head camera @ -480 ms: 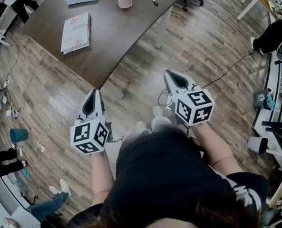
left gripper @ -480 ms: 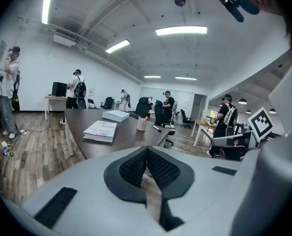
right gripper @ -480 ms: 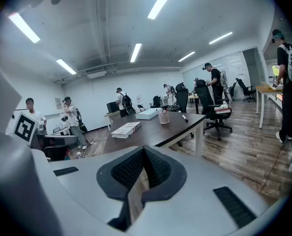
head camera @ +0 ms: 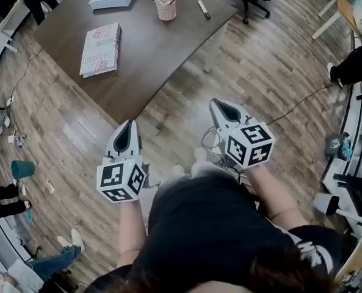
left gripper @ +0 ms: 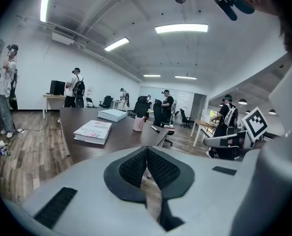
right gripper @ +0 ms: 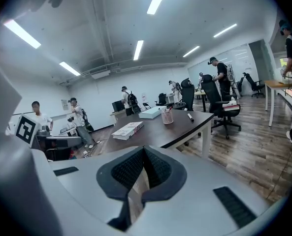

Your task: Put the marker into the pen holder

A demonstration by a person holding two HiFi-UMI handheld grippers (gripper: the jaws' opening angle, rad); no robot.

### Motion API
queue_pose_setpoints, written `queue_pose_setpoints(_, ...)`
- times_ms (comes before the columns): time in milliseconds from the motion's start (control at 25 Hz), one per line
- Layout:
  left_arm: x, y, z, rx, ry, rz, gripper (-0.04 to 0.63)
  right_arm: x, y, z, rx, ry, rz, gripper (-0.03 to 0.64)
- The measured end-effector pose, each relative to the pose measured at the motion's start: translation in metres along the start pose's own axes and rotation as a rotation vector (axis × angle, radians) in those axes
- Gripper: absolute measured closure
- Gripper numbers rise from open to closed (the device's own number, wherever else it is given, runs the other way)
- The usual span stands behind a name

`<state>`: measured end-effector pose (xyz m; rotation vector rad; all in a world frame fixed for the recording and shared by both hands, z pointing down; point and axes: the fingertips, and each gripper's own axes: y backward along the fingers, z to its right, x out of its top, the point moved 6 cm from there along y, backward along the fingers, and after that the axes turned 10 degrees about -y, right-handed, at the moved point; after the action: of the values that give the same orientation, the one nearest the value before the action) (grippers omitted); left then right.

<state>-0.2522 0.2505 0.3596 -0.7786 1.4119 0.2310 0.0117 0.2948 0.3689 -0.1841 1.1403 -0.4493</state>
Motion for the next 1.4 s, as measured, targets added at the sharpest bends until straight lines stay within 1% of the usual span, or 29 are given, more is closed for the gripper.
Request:
queue_pose_setpoints(200,0.006,-0.026,0.010,0.005,-0.001,-0.026,0.568,0.007,-0.020,0.021,0.031,0.011,-0.034,0.598)
queue_pose_setpoints(320,0.012,-0.043,0.016,0.011,0.002,-0.033,0.568,0.018,-0.030,0.034,0.053,0.003,-0.031,0.594)
queue_pose_setpoints(360,0.014,-0.048,0.017,0.013,0.005,-0.033,0.568,0.021,-0.034,0.037,0.063,0.003,-0.030,0.586)
queue_pose_setpoints(440,0.018,-0.058,0.020,0.017,0.010,-0.035,0.567,0.026,-0.041,0.042,0.081,0.009,-0.038,0.548)
queue_pose_setpoints(480,0.020,-0.063,0.022,0.021,0.012,-0.036,0.568,0.028,-0.045,0.044,0.090,0.016,-0.045,0.543)
queue_pose_setpoints(840,0.029,-0.090,0.038,0.053,0.046,-0.046,0.568,0.035,-0.067,0.058,0.177,0.041,-0.097,0.541)
queue_pose_setpoints(960,0.031,-0.094,0.029,0.065,0.043,-0.056,0.566,0.037,-0.083,0.054,0.198,0.032,-0.116,0.541)
queue_pose_setpoints(1080,0.031,-0.096,0.013,0.074,0.056,-0.061,0.568,0.039,-0.096,0.044,0.209,0.039,-0.123,0.541)
queue_pose_setpoints(1200,0.031,-0.101,-0.005,0.063,0.062,-0.052,0.568,0.044,-0.114,0.035,0.201,0.049,-0.125,0.541)
queue_pose_setpoints(1400,0.029,-0.110,-0.046,0.041,0.083,-0.045,0.566,0.054,-0.145,0.007,0.186,0.080,-0.112,0.541)
